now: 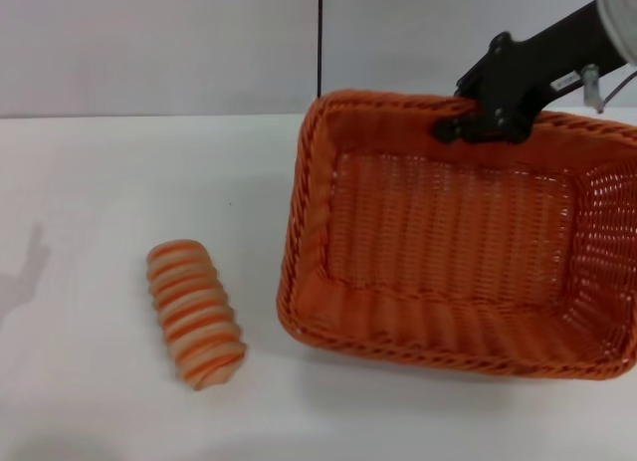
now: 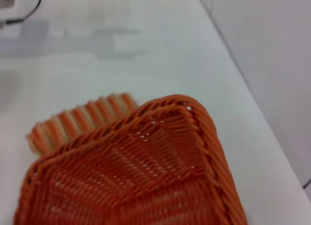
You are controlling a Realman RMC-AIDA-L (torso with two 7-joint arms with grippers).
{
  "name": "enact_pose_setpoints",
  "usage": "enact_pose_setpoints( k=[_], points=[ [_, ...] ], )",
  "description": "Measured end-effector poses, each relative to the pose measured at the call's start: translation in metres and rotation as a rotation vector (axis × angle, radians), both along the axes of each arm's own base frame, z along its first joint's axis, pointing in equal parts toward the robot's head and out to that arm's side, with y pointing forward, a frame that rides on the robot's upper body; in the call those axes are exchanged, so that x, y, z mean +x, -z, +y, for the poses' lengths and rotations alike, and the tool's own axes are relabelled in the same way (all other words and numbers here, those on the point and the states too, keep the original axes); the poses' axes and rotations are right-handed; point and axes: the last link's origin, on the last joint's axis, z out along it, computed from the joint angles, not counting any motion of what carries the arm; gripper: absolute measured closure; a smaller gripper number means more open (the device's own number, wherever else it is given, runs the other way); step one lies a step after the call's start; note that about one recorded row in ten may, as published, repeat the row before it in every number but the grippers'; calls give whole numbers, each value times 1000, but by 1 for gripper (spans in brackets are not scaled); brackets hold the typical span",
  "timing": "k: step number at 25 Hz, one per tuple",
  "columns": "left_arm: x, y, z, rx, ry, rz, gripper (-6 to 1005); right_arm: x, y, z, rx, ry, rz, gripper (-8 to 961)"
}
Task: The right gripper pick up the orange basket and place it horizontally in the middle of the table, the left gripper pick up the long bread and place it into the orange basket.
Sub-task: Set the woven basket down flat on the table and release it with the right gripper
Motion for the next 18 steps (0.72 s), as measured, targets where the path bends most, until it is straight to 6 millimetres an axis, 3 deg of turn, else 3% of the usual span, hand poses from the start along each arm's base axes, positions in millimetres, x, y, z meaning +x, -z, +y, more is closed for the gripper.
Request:
enact_pose_setpoints(
  k=[7, 18],
  points=[
    [-1, -1, -1, 4, -7, 0, 197, -3, 30, 2, -53, -74, -21, 805],
    [-3, -1, -2, 8, -17, -2, 198, 1, 39, 10, 19, -170, -51, 804]
  ],
)
